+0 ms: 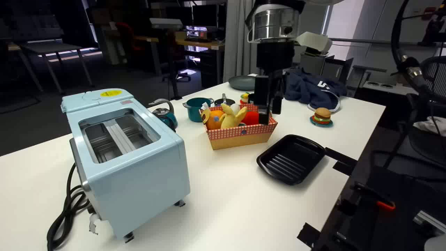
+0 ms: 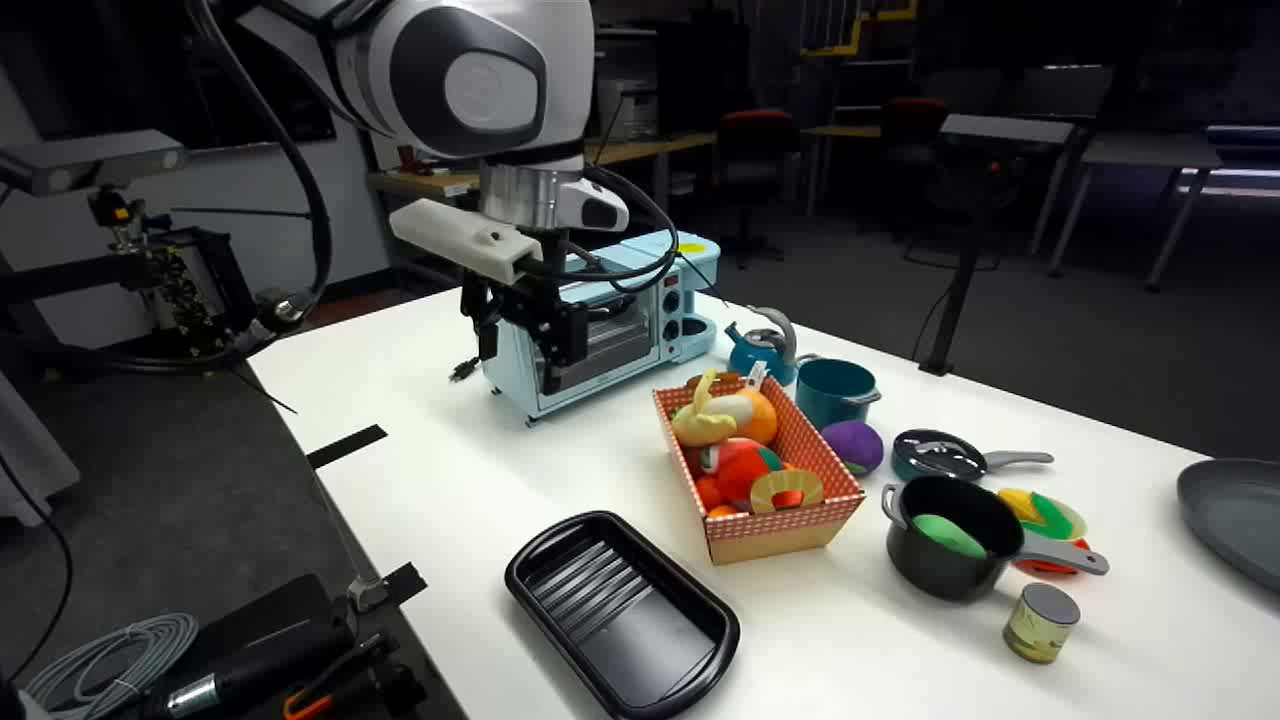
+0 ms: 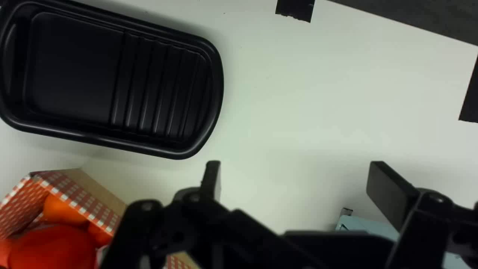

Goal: Remove the banana plushie from the box and put it on the table

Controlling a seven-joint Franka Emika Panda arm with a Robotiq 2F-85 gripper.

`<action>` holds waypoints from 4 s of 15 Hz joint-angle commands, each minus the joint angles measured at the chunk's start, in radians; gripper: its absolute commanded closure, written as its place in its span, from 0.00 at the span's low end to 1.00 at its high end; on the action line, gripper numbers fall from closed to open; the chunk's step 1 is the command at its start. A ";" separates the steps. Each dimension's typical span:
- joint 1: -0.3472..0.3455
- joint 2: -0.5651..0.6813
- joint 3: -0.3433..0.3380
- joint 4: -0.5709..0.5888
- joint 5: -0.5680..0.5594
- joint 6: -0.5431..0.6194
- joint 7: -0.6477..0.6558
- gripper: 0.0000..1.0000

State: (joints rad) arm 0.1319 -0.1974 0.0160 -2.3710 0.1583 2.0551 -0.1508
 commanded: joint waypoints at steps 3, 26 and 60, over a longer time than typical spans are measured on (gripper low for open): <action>-0.014 0.001 0.014 0.001 0.003 -0.002 -0.002 0.00; -0.124 0.358 -0.029 0.288 -0.139 0.336 0.311 0.00; -0.071 0.430 0.079 0.554 -0.072 0.103 0.134 1.00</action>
State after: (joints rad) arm 0.0582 0.3211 0.0572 -1.7692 0.0444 2.1655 0.0950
